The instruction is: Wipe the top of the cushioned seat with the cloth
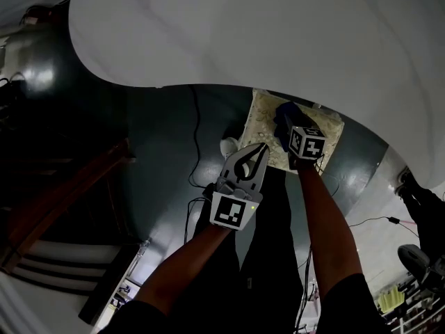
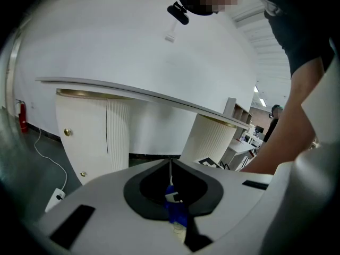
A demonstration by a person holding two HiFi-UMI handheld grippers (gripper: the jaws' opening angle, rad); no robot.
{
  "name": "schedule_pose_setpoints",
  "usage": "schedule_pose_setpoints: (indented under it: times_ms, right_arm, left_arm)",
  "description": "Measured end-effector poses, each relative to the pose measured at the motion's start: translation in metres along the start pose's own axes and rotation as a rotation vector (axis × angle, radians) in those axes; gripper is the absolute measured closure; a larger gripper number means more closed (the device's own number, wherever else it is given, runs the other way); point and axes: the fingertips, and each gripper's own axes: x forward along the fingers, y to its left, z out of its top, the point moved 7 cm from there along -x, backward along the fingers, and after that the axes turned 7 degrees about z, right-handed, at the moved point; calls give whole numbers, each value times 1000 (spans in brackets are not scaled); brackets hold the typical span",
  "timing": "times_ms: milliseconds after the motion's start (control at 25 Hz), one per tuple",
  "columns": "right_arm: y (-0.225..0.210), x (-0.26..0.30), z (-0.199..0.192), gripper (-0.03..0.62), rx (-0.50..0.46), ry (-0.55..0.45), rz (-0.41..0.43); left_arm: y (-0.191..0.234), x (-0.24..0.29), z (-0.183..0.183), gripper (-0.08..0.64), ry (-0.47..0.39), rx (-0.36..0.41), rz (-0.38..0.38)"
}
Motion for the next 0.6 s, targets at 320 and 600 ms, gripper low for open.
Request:
schedule_pose_setpoints:
  times_ms: [320,600]
  right_arm:
    - [-17,-16,1,422,16,9,-5]
    - [-34,-21,-8,420,9,17,1]
  left_arm:
    - [-14,11,1,536,9,4,-17]
    - [-27,17,4,537,4,9,-42]
